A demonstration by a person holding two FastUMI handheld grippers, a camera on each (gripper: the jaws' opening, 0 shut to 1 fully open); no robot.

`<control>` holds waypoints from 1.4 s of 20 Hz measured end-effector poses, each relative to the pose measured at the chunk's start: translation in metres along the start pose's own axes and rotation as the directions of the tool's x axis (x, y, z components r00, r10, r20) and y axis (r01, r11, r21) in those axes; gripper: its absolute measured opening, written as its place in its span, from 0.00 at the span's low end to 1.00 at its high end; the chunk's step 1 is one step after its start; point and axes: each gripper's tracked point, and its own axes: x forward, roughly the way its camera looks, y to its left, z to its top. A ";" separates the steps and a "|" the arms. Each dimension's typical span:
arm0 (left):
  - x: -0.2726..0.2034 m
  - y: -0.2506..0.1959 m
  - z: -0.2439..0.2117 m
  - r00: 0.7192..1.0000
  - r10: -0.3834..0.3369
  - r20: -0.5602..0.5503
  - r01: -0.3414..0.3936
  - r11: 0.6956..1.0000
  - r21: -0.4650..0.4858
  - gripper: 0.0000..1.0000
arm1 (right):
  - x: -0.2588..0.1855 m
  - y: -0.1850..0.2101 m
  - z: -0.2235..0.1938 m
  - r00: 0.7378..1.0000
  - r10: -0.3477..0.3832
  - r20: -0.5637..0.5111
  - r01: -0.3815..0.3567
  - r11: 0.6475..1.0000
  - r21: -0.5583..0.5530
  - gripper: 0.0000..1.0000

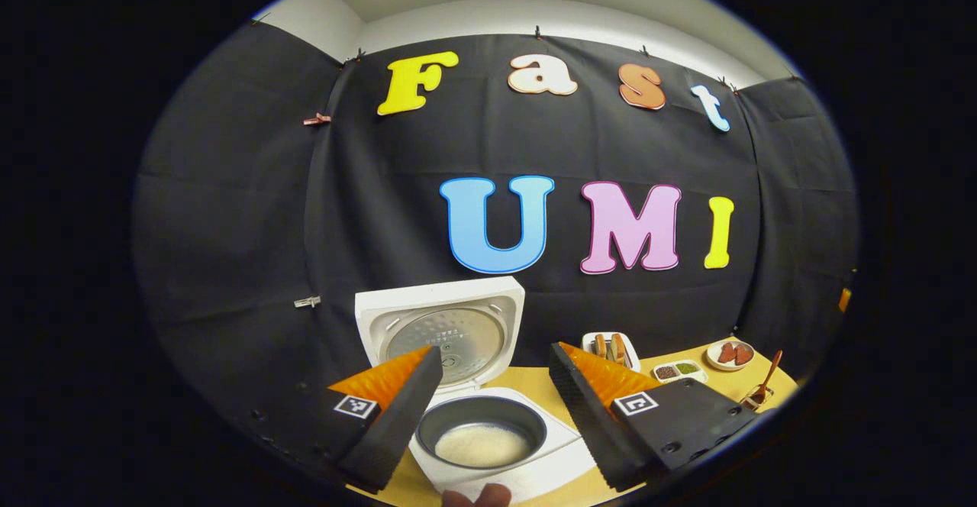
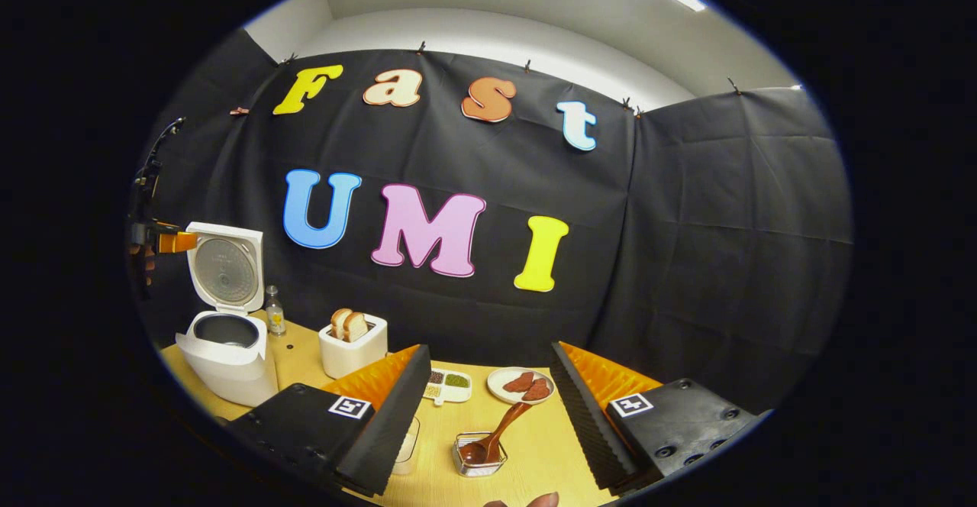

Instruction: Close the left gripper, press the button to open the rice cooker; take a wooden spoon from the chopstick holder with the right hand, scoop a spoonful of rice and pour it into the rice cooker, then put the wooden spoon back into the chopstick holder.

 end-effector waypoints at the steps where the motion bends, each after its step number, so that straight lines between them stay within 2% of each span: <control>1: -0.008 -0.001 0.001 1.000 0.016 0.008 -0.016 1.000 0.005 0.97 | 0.002 -0.003 -0.008 1.000 0.017 -0.016 -0.017 1.000 0.016 0.98; 5: -0.037 -0.027 0.000 1.000 0.030 0.004 -0.030 0.999 -0.017 0.97 | 0.019 -0.024 -0.042 0.996 0.051 -0.072 -0.043 0.993 0.108 0.98; 9: -0.058 -0.055 -0.004 1.000 0.026 -0.006 -0.026 1.000 -0.010 0.97 | 0.046 -0.030 -0.089 0.973 0.163 -0.162 -0.130 0.971 0.198 0.98; 11: -0.067 -0.070 -0.009 1.000 0.020 -0.024 -0.020 1.000 -0.007 0.97 | 0.063 -0.035 -0.119 0.951 0.207 -0.230 -0.152 0.960 0.237 0.98; 15: -0.080 -0.096 -0.021 0.997 0.028 -0.066 -0.029 1.000 -0.008 0.97 | 0.096 -0.046 -0.179 0.907 0.251 -0.339 -0.152 0.944 0.293 0.97; 19: -0.094 -0.117 -0.026 0.995 0.044 -0.094 -0.043 0.999 0.004 0.97 | 0.120 -0.041 -0.234 0.843 0.319 -0.434 -0.148 0.912 0.383 0.97; 23: -0.111 -0.128 -0.029 0.990 0.076 -0.115 -0.076 0.997 0.006 0.97 | 0.141 -0.031 -0.272 0.808 0.357 -0.468 -0.140 0.889 0.437 0.85; 24: -0.114 -0.129 -0.031 0.989 0.085 -0.121 -0.085 0.996 0.004 0.97 | 0.146 -0.027 -0.278 0.802 0.370 -0.469 -0.146 0.883 0.447 0.76; 25: -0.118 -0.130 -0.034 0.987 0.094 -0.130 -0.095 0.995 0.001 0.97 | 0.150 -0.023 -0.287 0.792 0.377 -0.480 -0.145 0.880 0.453 0.71; 26: -0.121 -0.131 -0.036 0.985 0.101 -0.137 -0.103 0.995 -0.005 0.97 | 0.154 -0.019 -0.293 0.782 0.387 -0.488 -0.143 0.874 0.464 0.57; 27: -0.124 -0.131 -0.037 0.984 0.109 -0.143 -0.111 0.994 -0.010 0.97 | 0.158 -0.017 -0.294 0.779 0.393 -0.488 -0.139 0.868 0.478 0.52; 28: -0.128 -0.130 -0.039 0.982 0.117 -0.148 -0.120 0.993 -0.014 0.97 | 0.163 -0.017 -0.294 0.782 0.390 -0.486 -0.127 0.863 0.489 0.41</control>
